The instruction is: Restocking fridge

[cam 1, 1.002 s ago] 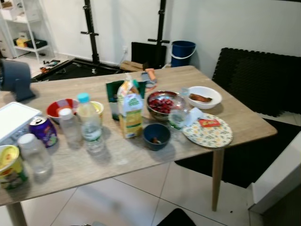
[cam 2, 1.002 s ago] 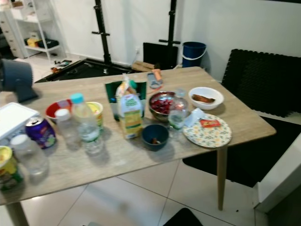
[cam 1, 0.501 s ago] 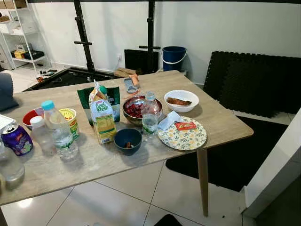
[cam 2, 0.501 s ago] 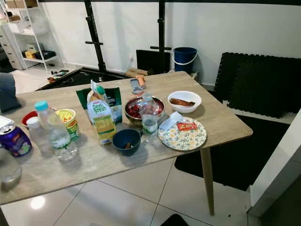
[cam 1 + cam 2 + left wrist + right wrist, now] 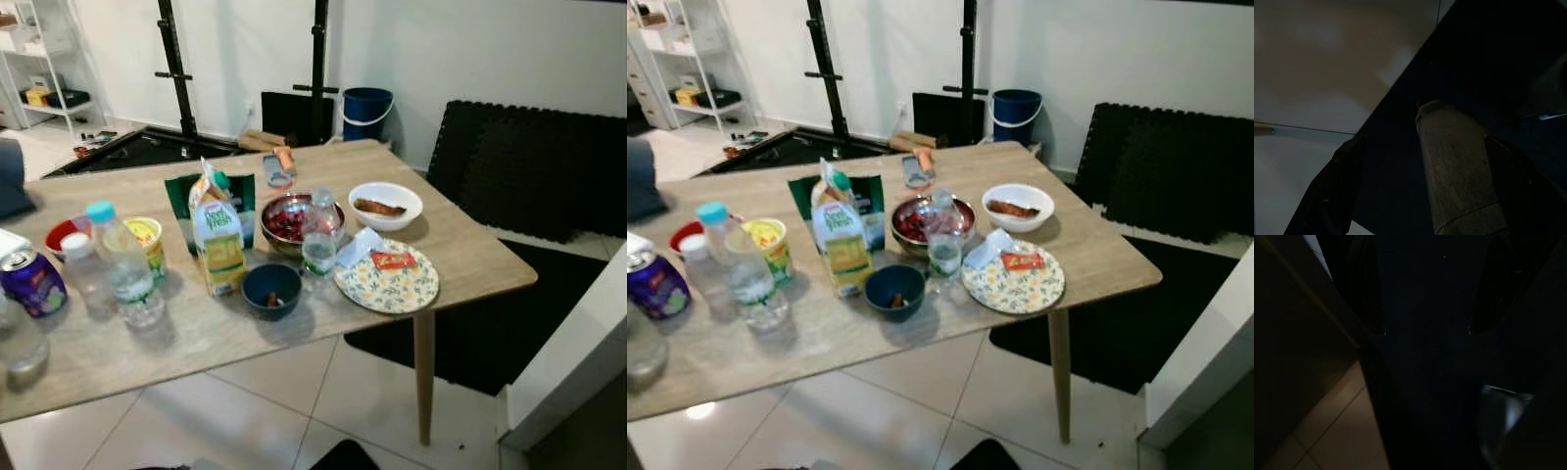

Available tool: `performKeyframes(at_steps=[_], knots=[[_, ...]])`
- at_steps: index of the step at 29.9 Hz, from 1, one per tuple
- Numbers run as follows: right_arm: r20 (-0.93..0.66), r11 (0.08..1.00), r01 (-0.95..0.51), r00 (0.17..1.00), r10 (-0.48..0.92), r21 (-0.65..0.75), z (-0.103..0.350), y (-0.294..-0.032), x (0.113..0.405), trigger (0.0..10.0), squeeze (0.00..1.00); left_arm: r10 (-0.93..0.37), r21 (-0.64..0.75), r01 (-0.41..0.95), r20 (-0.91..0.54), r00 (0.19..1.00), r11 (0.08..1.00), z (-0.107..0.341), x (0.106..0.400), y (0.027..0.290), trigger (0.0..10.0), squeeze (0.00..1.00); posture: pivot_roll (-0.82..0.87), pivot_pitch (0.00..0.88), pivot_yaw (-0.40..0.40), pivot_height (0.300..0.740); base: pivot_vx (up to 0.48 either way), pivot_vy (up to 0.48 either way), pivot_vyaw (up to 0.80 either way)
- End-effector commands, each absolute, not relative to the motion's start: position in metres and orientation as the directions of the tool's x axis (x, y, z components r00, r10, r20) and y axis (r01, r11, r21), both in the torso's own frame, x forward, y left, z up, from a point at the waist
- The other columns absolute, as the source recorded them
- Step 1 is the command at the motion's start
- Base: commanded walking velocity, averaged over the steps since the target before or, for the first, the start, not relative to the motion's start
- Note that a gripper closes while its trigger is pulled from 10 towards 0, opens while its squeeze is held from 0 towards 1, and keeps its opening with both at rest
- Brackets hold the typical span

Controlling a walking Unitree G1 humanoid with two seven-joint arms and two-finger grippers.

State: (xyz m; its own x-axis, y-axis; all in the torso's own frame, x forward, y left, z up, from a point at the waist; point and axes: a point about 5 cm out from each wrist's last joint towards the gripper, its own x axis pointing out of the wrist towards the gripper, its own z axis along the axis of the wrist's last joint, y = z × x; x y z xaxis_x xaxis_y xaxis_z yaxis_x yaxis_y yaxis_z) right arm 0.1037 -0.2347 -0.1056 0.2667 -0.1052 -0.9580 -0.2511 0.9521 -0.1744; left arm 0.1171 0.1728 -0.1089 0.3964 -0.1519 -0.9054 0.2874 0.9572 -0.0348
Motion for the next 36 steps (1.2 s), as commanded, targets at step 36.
performKeyframes(at_steps=[36], knots=[[-0.780,0.887,-0.461,0.556,0.288,-0.002,-0.053,-0.247,0.196,10.0,0.00,-0.132,-0.022,0.285,-0.919,0.371,0.958,-0.111,0.114,0.169,10.0,0.00,-0.06,0.000,-0.022,0.740,0.000,0.000,0.18]])
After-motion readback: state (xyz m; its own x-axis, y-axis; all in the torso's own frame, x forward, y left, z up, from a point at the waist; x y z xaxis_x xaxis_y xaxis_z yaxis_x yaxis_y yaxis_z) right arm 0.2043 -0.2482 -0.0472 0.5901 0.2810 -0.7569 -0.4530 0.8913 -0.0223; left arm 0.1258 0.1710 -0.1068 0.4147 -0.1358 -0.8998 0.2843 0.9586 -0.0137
